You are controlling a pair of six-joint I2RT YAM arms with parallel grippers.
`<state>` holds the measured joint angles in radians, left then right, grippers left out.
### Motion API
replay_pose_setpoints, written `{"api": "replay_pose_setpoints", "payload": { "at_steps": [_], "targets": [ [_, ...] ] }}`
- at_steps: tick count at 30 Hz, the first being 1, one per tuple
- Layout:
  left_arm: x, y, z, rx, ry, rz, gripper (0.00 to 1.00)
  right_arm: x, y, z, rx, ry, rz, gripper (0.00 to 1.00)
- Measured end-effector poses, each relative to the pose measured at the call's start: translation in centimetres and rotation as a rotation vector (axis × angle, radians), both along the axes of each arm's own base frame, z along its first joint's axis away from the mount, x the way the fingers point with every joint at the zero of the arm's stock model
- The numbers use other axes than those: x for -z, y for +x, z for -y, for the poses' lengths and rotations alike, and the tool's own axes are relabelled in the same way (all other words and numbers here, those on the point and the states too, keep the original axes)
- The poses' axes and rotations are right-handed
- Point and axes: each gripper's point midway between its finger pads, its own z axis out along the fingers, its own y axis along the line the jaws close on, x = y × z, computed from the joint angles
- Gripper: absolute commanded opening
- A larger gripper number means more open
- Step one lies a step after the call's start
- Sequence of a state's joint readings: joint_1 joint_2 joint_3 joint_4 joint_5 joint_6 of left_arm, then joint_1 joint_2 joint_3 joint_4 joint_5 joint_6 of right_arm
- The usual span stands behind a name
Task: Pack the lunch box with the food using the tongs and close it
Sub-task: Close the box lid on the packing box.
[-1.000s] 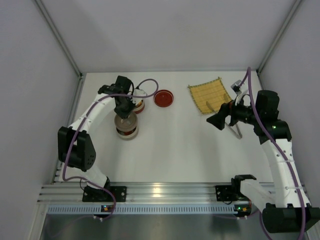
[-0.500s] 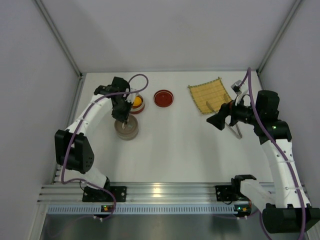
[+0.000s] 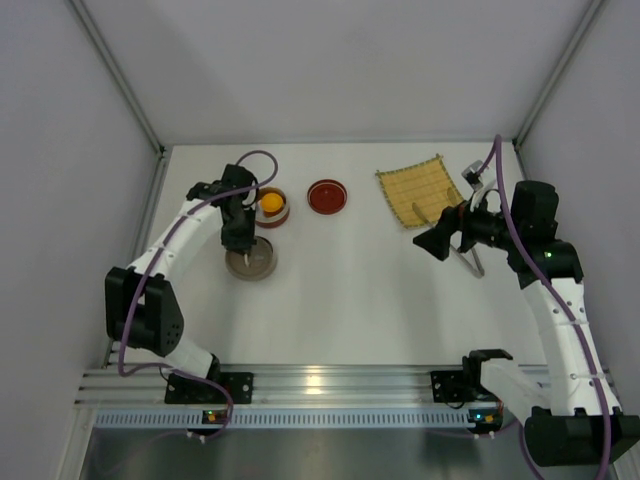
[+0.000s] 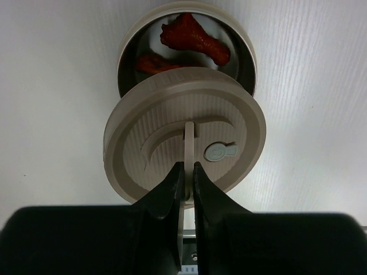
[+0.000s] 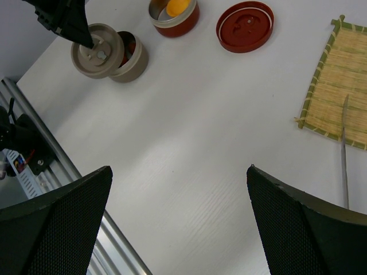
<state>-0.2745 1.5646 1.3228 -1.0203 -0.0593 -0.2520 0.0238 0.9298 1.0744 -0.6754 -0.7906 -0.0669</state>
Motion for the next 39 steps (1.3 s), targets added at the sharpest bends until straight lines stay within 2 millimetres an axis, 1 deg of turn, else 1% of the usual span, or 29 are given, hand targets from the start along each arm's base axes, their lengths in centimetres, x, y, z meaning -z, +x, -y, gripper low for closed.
{"api": "replay_pose_setpoints", "payload": {
  "at_steps": [4,8,13,18,26,32,39],
  "targets": [
    [-0.1,1.0,0.7,-0.031,-0.040,0.032,0.00,0.0,0.0,0.0,0.000,-0.001,0.000,0.99],
    [-0.3,1.9,0.9,-0.063,-0.065,0.064,0.00,0.0,0.0,0.0,-0.001,-0.002,0.001,0.99],
    [0.3,2.5,1.2,-0.086,-0.112,0.049,0.00,0.0,0.0,0.0,-0.001,-0.002,0.001,1.00],
    [1.3,2.8,0.6,-0.120,-0.143,0.024,0.00,0.1,0.0,0.0,-0.001,-0.002,0.000,0.99],
    [1.6,3.3,-0.3,-0.159,-0.184,0.017,0.00,0.1,0.0,0.0,-0.001,-0.001,0.000,0.99],
    [2.0,3.5,0.0,-0.156,-0.208,0.008,0.00,0.1,0.1,0.0,0.000,-0.001,-0.004,0.99],
    [2.4,3.3,0.3,-0.150,-0.224,-0.007,0.00,0.2,0.1,0.0,0.000,-0.001,-0.008,0.99]
  ]
}}
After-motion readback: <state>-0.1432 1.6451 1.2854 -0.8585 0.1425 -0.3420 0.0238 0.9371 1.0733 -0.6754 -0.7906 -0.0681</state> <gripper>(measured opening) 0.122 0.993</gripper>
